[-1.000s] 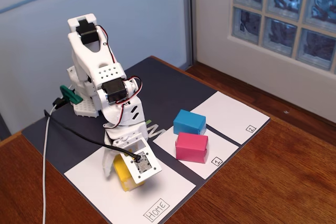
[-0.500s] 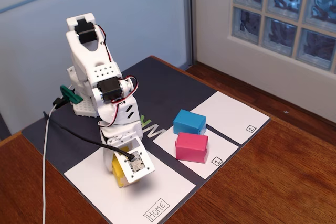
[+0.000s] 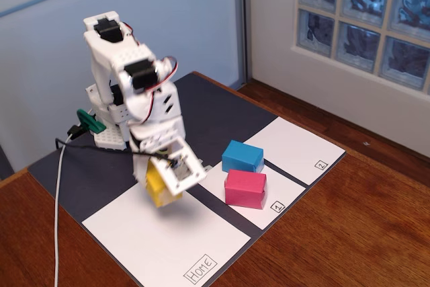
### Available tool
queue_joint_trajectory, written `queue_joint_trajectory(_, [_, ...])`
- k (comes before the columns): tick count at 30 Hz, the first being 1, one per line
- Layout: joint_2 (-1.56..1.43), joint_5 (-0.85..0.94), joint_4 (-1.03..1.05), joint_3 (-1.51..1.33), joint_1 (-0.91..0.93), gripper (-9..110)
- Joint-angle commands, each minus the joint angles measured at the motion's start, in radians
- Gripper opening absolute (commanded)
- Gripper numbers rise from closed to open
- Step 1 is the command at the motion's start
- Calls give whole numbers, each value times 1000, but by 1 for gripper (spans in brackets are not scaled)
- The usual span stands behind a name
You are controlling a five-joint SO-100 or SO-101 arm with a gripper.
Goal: Move box yellow to zone 2
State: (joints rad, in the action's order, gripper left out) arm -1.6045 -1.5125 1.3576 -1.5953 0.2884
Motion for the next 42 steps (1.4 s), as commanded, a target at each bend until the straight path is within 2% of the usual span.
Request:
queue_joint_trajectory(1, [-67,-5,209,216,-58,-1])
queue_joint_trajectory(12, [-92,-43,287,380,-184,-1])
queue_joint_trajectory(25, [-270,-104,298,357,-509,-1])
queue_joint_trajectory(31, [-337,-149,202,250,-632,-1])
queue_joint_trajectory(42, [-324,-239,-18,51,-699,-1])
